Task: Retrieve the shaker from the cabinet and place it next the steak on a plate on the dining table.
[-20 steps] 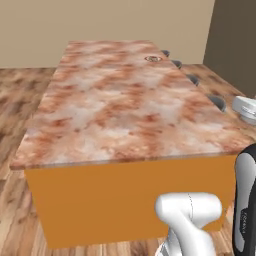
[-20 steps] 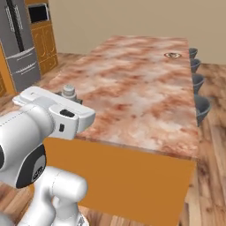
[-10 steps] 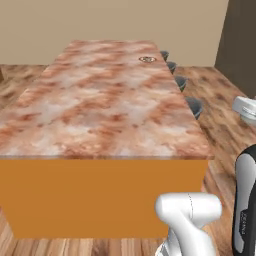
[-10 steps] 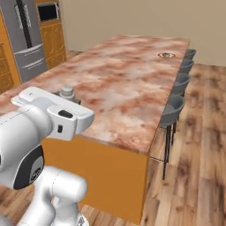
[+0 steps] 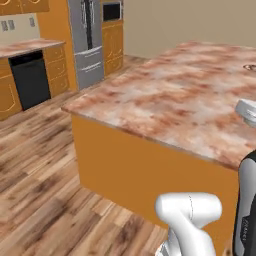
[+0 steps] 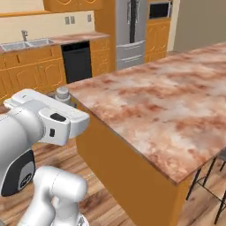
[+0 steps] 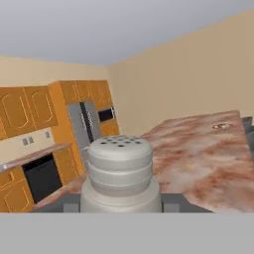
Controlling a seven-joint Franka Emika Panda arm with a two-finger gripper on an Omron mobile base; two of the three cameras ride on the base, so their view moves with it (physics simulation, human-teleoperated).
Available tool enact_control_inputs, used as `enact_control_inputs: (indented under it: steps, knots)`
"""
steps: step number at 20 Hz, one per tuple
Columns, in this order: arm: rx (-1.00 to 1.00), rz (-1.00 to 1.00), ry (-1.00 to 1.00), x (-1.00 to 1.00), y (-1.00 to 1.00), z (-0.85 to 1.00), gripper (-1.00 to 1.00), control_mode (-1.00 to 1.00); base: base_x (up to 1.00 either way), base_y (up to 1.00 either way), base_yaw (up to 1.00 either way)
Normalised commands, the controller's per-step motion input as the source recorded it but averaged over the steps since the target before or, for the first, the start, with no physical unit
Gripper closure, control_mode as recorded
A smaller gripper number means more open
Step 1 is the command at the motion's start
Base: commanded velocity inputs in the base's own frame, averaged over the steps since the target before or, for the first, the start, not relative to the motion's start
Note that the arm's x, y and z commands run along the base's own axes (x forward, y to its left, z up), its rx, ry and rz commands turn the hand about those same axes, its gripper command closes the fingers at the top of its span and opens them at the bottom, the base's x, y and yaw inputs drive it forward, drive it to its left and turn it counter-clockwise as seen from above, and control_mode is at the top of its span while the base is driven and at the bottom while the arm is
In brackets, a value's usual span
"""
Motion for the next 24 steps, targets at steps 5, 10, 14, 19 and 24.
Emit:
enact_control_inputs:
  steps: [5, 10, 14, 19, 24]
  knots:
    - [0.00, 0.00, 0.00, 0.00, 0.00, 0.00, 1.00, 1.00, -0.06, -0.28, 0.90]
    - [0.00, 0.00, 0.00, 0.00, 0.00, 0.00, 1.00, 1.00, -0.90, -1.00, 0.56]
    - [0.00, 0.00, 0.00, 0.00, 0.00, 0.00, 1.00, 1.00, -1.00, -1.00, 0.49]
    - [0.00, 0.00, 0.00, 0.00, 0.00, 0.00, 1.00, 1.00, -0.79, -1.00, 0.52]
    - [0.00, 0.00, 0.00, 0.00, 0.00, 0.00, 1.00, 1.00, -0.53, -1.00, 0.47]
